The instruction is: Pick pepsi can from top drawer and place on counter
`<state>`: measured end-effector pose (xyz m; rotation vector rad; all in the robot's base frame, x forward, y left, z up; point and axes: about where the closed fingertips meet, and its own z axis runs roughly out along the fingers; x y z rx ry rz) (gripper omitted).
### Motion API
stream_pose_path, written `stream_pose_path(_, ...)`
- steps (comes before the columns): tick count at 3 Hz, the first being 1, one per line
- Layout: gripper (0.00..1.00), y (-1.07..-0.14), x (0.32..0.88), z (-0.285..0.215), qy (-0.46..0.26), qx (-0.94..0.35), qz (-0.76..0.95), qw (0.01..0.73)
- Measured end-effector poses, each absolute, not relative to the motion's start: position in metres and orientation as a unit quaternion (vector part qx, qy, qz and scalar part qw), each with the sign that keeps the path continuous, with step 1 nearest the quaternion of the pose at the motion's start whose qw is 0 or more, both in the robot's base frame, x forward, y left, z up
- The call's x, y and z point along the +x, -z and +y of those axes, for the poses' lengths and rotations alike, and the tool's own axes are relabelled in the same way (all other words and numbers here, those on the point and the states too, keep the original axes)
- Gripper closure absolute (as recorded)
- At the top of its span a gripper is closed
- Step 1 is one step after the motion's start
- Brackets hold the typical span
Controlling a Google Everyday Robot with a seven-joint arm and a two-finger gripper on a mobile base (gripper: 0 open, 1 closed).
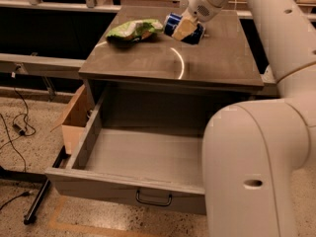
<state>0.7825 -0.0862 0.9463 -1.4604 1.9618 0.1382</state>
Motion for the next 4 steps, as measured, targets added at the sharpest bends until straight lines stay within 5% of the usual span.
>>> stream_pose_path(2, 1.00, -0.884, 0.807, -0.083, -0.038, -0.568, 0.769, 0.291)
stream_pose_path(4, 0.59, -0.849, 0.816, -0.086, -0.033, -0.559, 0.785, 0.266)
